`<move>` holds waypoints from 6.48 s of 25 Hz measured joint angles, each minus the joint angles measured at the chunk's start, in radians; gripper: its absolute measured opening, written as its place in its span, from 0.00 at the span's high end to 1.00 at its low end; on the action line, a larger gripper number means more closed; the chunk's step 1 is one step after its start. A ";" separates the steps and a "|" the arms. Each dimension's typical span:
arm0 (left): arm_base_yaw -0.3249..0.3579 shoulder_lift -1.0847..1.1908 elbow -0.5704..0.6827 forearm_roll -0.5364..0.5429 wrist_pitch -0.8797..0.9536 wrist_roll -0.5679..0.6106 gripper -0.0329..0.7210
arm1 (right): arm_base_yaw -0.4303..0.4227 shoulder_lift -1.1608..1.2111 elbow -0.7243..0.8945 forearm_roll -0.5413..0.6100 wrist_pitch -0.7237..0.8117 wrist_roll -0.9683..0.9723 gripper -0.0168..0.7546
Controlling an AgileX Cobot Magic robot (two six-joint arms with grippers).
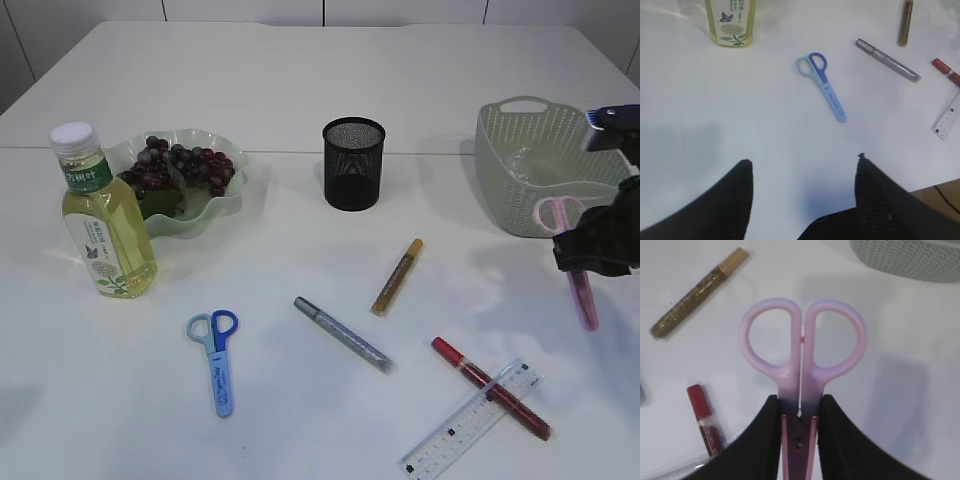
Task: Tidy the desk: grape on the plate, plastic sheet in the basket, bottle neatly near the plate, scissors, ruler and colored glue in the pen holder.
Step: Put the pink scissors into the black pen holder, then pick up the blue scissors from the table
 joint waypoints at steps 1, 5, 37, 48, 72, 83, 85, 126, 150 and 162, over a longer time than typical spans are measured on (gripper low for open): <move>0.000 0.000 0.000 -0.002 0.000 0.000 0.33 | 0.017 0.000 0.000 0.002 -0.012 -0.003 0.74; 0.000 0.000 0.000 -0.002 0.000 0.000 0.34 | 0.065 0.000 0.000 0.024 -0.049 -0.007 0.74; 0.000 0.000 0.000 -0.006 -0.032 0.000 0.34 | 0.297 0.413 -0.521 0.100 -0.452 -0.013 0.74; 0.000 0.000 0.000 0.026 -0.042 0.000 0.34 | 0.297 0.632 -0.789 0.110 -0.515 -0.013 0.74; 0.000 0.000 0.000 0.028 -0.084 0.000 0.34 | 0.339 0.779 -0.879 0.089 -0.673 -0.011 0.74; 0.000 0.000 0.000 0.028 -0.084 0.000 0.34 | 0.339 0.805 -0.893 0.089 -0.675 -0.003 0.74; 0.000 0.000 0.000 0.028 -0.084 0.000 0.34 | 0.339 0.805 -0.893 0.096 -0.675 -0.003 0.74; 0.000 0.000 0.000 0.038 -0.084 0.000 0.35 | 0.337 0.571 -1.052 0.066 0.226 0.037 0.57; 0.000 0.000 0.000 -0.036 -0.063 0.000 0.35 | 0.311 0.506 -1.056 -0.334 0.785 0.515 0.57; 0.000 0.062 -0.069 -0.036 -0.018 0.000 0.35 | 0.310 0.357 -0.769 -0.361 0.785 0.523 0.57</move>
